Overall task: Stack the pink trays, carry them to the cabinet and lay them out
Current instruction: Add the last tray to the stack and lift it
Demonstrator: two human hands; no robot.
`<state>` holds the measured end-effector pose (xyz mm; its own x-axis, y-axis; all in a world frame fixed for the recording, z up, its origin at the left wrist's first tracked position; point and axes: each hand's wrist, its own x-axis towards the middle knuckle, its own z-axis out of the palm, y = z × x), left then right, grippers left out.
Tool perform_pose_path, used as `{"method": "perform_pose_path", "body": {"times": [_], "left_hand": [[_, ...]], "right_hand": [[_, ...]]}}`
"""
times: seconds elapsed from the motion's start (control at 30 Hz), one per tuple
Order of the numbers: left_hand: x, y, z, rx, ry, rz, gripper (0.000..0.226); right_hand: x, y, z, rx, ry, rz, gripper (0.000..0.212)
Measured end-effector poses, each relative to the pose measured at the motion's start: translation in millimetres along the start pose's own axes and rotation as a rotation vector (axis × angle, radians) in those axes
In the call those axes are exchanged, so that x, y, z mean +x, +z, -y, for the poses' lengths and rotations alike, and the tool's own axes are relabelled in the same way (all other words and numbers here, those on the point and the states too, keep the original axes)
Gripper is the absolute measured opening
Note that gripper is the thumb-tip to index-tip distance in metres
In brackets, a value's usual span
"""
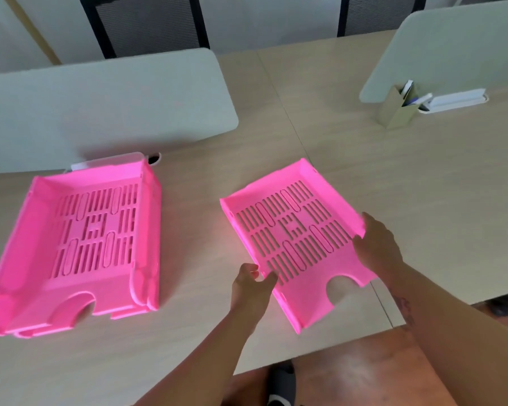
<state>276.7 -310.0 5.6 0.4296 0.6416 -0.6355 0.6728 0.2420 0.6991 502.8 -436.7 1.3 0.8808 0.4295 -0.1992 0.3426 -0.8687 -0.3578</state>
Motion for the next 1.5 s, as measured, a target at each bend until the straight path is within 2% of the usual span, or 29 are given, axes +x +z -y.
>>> {"method": "perform_pose_path", "body": {"times": [0.07, 0.17, 0.3, 0.43, 0.57, 0.7, 0.93, 1.07, 1.23, 1.5], "left_hand": [[2.4, 10.3, 4.3, 0.027, 0.006, -0.020, 0.034], [4.7, 10.8, 2.5, 0.072, 0.046, -0.146, 0.013], [9.1, -18.0, -13.5, 0.057, 0.098, -0.281, 0.013], [7.4, -61.9, -36.2, -0.036, 0.184, -0.333, 0.007], [-6.6, -111.7, -50.1, -0.170, 0.281, -0.386, 0.019], [-20.6, -176.9, -50.1, -0.282, 0.347, -0.409, 0.032], [-32.7, -310.5, -8.4, -0.281, 0.345, -0.524, 0.038], [-30.7, -373.7, 22.6, -0.254, 0.302, -0.549, 0.038], [-18.7, -415.2, 56.7, -0.184, 0.259, -0.514, 0.038], [-1.6, -432.2, 83.3, -0.127, 0.263, -0.488, 0.039]], "right_hand": [[3.0, 3.8, -10.4, 0.033, 0.072, 0.032, 0.038], [2.6, 3.5, -13.6, 0.082, 0.092, 0.051, 0.029], [-0.9, -6.0, 1.5, 0.295, 0.042, 0.078, 0.024], [-9.8, -16.3, 39.6, 0.429, -0.050, 0.035, 0.028], [-27.7, -22.5, 93.2, 0.587, -0.110, -0.003, 0.028], [-49.9, -21.3, 151.6, 0.727, -0.166, 0.005, 0.036], [-112.6, 17.9, 273.1, 0.832, -0.308, 0.108, 0.047], [-148.0, 57.4, 325.1, 0.844, -0.304, 0.161, 0.046], [-186.3, 97.1, 354.2, 0.867, -0.256, 0.163, 0.047], [-200.3, 130.4, 371.8, 0.786, -0.228, 0.146, 0.053]]}}
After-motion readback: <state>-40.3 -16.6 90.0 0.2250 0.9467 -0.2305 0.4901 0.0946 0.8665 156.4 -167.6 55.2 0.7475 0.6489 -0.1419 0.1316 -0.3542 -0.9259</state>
